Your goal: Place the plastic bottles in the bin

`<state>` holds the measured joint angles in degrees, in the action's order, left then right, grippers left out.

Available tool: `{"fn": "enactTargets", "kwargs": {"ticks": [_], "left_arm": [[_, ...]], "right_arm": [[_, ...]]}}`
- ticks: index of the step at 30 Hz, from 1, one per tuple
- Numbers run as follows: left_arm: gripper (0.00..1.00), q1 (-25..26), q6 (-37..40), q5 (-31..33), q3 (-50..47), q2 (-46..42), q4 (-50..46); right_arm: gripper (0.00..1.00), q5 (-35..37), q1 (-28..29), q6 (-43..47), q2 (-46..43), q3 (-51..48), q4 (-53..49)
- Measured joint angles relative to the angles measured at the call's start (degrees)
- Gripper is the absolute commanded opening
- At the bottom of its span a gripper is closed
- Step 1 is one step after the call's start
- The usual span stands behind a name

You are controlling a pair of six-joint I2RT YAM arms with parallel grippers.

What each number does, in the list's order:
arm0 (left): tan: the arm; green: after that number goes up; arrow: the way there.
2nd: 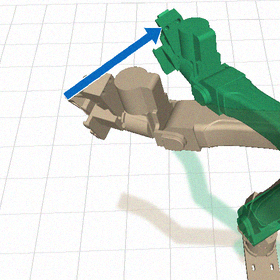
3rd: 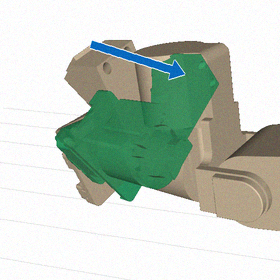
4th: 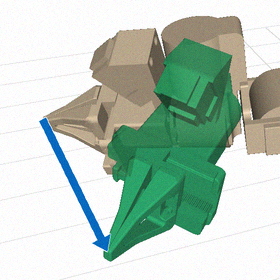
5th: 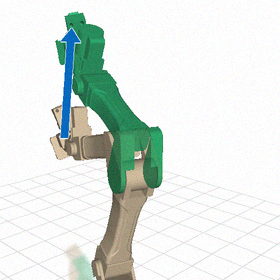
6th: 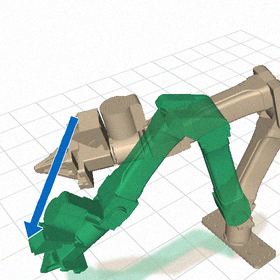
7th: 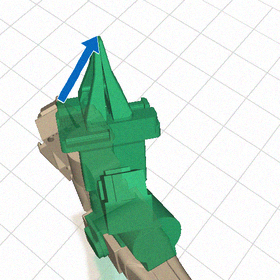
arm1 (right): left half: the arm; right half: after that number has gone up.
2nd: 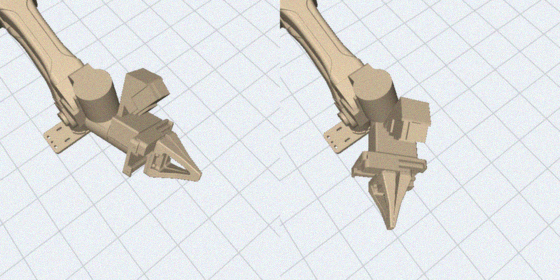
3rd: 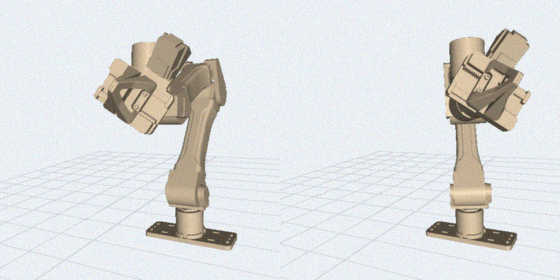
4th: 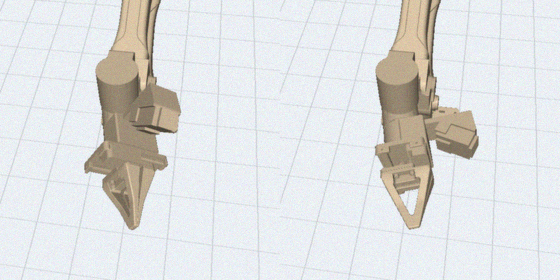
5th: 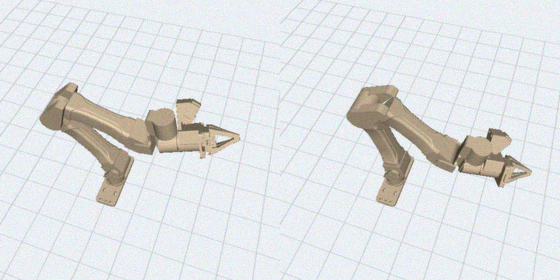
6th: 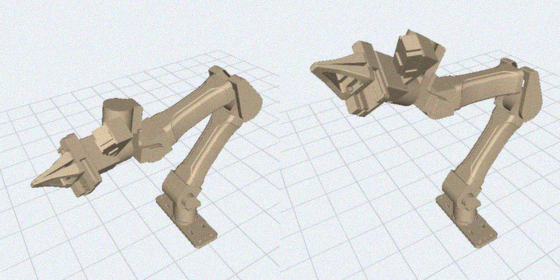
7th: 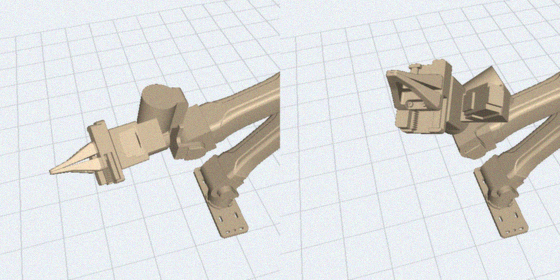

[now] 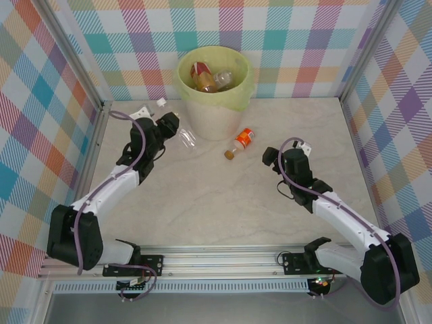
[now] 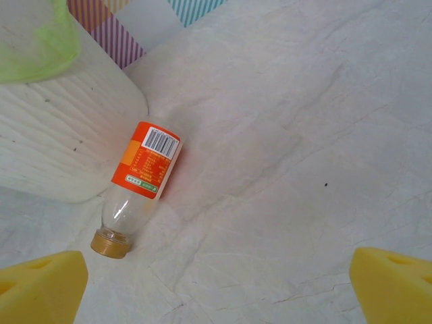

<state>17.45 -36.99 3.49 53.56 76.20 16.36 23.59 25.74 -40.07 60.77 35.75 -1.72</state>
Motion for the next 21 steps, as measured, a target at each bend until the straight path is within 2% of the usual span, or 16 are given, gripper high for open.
{"fn": "enactTargets", "kwargs": {"ticks": [8, 17, 21], "left_arm": [[0.43, 0.0, 0.9, -0.9, 13.6, -0.5, -2.3], [0.43, 0.0, 0.4, -4.9, 35.5, 11.0, -3.8], [0.43, 0.0, 1.7, -4.7, 45.7, 17.7, -6.3]], "right_arm": [[1.00, 0.8, 0.0, -1.3, -0.3, 0.0, 0.0], [1.00, 2.6, 0.0, -1.5, -4.8, -0.5, -1.4], [1.00, 3.9, 0.0, -1.5, -7.7, -1.6, -2.6]]}}
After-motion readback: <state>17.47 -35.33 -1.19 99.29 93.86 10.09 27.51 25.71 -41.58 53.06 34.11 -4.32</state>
